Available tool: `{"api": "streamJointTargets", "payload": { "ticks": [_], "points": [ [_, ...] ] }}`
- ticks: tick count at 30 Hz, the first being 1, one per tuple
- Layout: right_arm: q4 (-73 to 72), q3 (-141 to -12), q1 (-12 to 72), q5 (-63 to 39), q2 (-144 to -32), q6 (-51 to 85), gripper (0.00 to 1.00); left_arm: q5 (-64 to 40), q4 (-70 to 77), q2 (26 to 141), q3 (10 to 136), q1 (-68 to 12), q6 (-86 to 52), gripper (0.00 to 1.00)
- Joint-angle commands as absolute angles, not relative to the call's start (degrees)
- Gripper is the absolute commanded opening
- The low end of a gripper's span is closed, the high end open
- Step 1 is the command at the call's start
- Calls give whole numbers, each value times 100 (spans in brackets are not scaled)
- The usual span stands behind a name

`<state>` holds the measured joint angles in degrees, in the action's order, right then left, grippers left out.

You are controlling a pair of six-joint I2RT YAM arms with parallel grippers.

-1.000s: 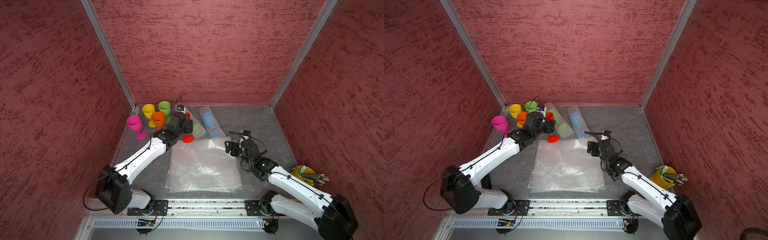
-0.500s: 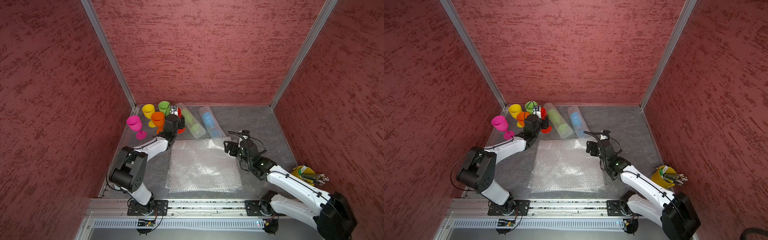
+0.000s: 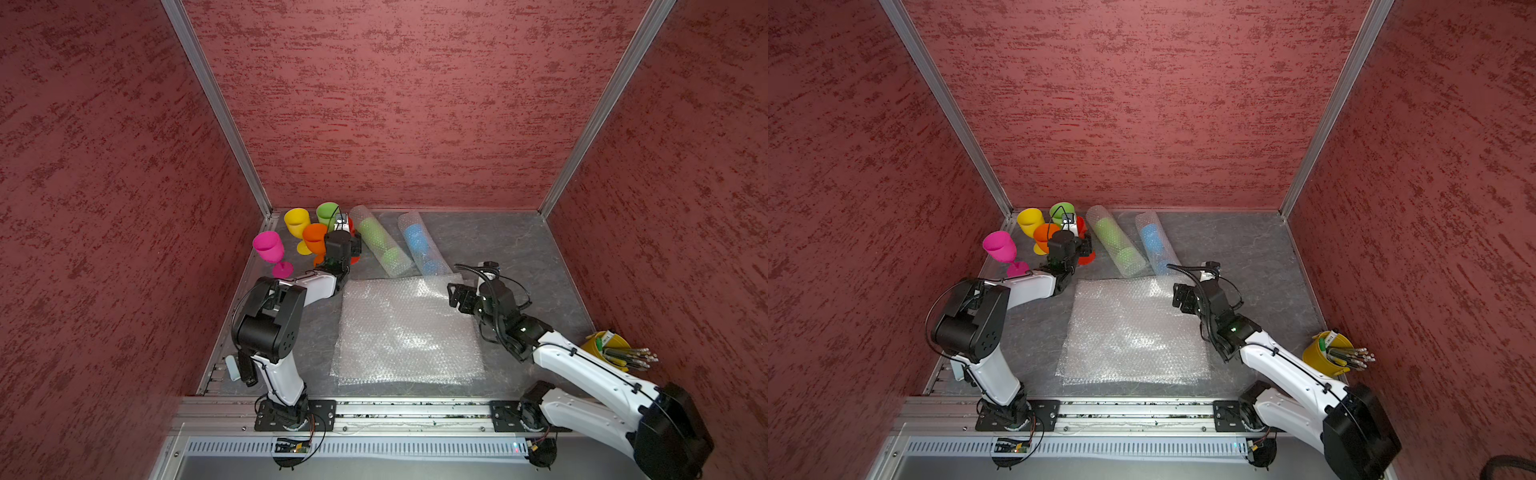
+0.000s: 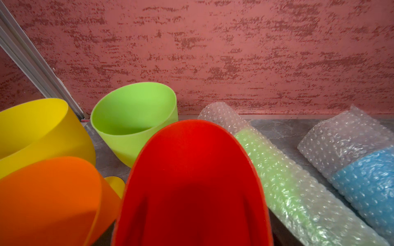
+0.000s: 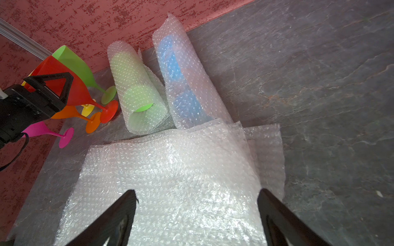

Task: Unpack wine glasses from bubble wrap
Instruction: Place the wine glass at the center of the board.

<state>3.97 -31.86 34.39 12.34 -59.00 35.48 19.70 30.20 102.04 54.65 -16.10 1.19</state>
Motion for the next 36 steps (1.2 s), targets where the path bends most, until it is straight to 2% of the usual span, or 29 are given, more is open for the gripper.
{"api": "streamJointTargets", "payload": {
  "ticks": [1,9,29,36],
  "points": [
    [321,-3189,3420,1414,-5932,3462,91,1996,2981,10295,5773,-1540,150,74],
    [334,-3225,3419,1450,-5966,3455,91,1967,2401,10504,6182,-1512,103,83],
    [505,-3145,3420,1571,-5732,3508,91,2039,2284,10409,6118,-1475,-85,91],
    [569,-3147,3427,1577,-5654,3495,91,2017,2271,10056,6095,-1477,-143,93]
  ]
}}
